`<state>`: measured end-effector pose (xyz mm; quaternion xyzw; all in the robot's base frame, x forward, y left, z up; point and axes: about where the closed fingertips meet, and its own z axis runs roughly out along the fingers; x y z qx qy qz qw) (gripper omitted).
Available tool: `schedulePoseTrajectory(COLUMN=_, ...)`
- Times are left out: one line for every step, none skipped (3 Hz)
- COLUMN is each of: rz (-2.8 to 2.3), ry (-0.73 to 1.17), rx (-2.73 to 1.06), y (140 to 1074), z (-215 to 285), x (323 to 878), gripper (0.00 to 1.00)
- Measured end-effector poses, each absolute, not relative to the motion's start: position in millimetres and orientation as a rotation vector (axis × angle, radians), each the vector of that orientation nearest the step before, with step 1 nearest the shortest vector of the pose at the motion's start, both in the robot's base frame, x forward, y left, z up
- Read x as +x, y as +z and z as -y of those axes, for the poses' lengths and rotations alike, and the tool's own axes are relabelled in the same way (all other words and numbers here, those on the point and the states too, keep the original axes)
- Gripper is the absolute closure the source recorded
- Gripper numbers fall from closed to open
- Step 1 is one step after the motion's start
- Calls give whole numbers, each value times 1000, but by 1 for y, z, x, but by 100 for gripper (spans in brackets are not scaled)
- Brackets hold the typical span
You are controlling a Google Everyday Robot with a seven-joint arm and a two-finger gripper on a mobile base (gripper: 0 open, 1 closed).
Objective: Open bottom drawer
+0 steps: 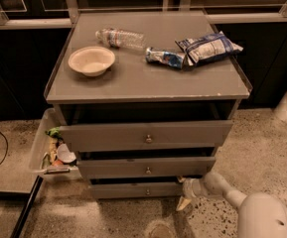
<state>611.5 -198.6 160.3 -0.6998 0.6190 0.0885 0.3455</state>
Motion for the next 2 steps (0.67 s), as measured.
schedulePoseTrajectory(rz=-1607, ry=230, rx=-1817, y=160, z=198, x=612, gripper=0)
schedulePoseTrajectory(rz=-1607, ry=230, rx=-1817, y=160, z=198, x=611, gripper=18)
